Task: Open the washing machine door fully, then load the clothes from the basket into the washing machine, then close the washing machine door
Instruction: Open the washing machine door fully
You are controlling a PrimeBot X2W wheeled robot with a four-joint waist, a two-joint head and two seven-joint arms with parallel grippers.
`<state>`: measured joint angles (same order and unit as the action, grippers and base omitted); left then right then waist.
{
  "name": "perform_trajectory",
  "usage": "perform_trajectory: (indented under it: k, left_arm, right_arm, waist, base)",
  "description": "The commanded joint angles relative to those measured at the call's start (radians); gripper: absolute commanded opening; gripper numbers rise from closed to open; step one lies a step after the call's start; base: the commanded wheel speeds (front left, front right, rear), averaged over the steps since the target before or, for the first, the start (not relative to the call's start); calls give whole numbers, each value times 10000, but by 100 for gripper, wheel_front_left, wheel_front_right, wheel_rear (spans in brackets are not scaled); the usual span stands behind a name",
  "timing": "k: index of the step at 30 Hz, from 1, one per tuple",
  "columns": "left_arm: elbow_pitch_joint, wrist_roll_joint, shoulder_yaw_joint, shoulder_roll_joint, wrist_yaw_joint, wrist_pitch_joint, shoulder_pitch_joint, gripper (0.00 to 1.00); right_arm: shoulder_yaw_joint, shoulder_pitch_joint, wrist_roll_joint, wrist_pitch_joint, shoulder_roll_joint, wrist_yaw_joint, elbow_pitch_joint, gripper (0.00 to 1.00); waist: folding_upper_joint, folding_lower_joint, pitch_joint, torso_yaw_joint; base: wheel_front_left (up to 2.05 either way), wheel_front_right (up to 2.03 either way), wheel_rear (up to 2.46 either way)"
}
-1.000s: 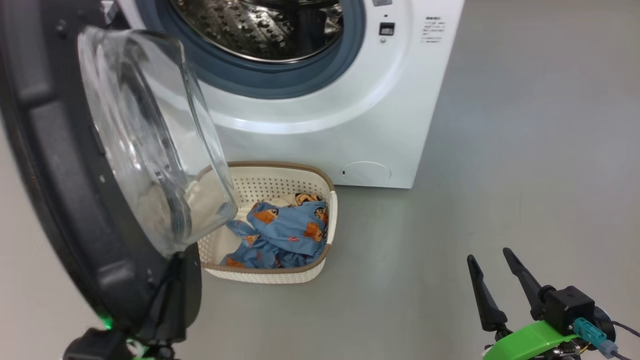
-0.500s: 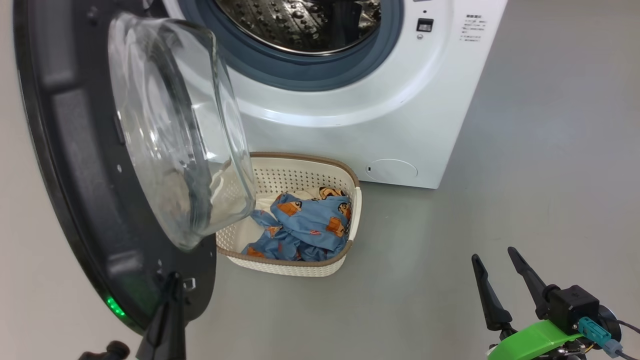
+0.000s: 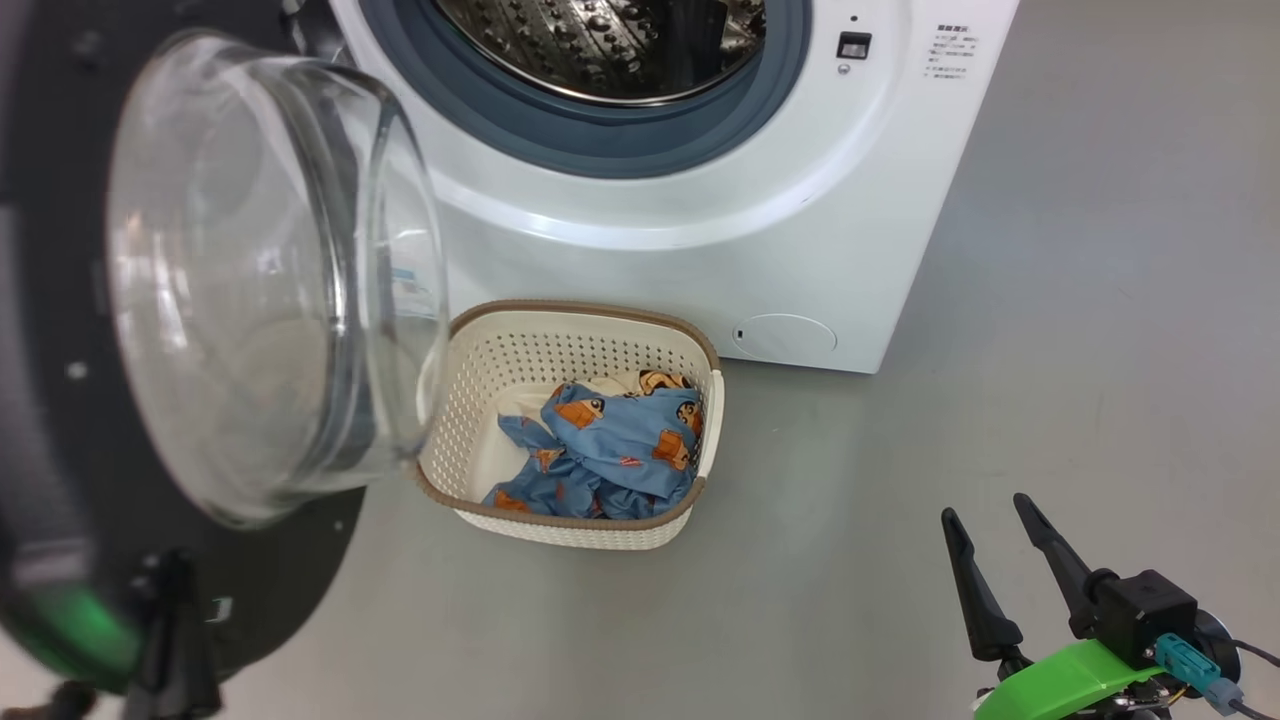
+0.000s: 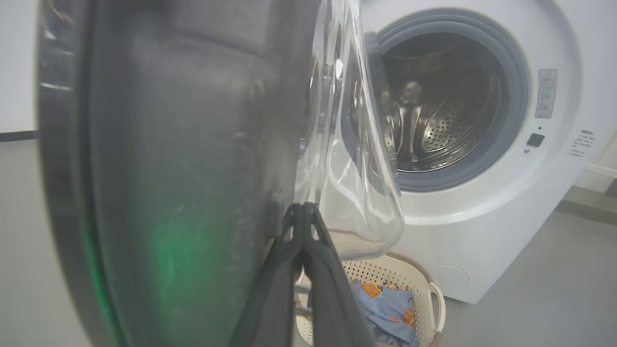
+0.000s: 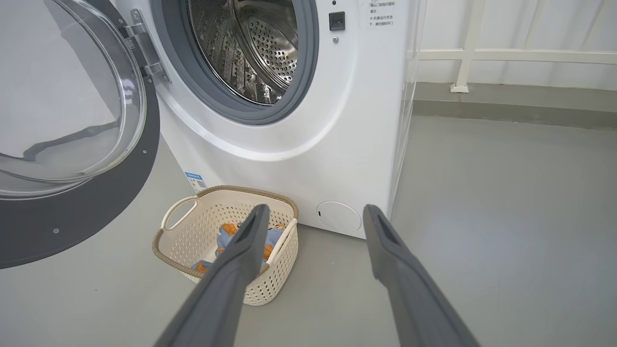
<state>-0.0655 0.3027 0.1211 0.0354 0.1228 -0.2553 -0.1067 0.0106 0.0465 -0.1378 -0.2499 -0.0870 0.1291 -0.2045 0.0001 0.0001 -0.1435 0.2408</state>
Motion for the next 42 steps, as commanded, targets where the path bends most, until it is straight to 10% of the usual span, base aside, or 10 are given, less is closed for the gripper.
perform_trajectory:
  k: [1,17,42]
  left_arm:
    - [76,78,882,148,-36,-65,557,0]
    - [1639,418,3856,177,-860,-65,2198,0]
    - [5003,-612,6173,1824,-1733,-65,4609,0]
  right_arm:
    - [-306,310,-184,-118,-36,16,216,100]
    - [-304,393,-209,-118,-90,16,173,100]
    - [-611,661,-251,-118,-267,16,82,100]
  waist:
    - [-1,-1,-27,-78]
    - [-1,-1,-129,-451]
    - [-1,-1,-329,-988]
  base:
    - [0,0,0]
    - [0,0,0]
    - [0,0,0]
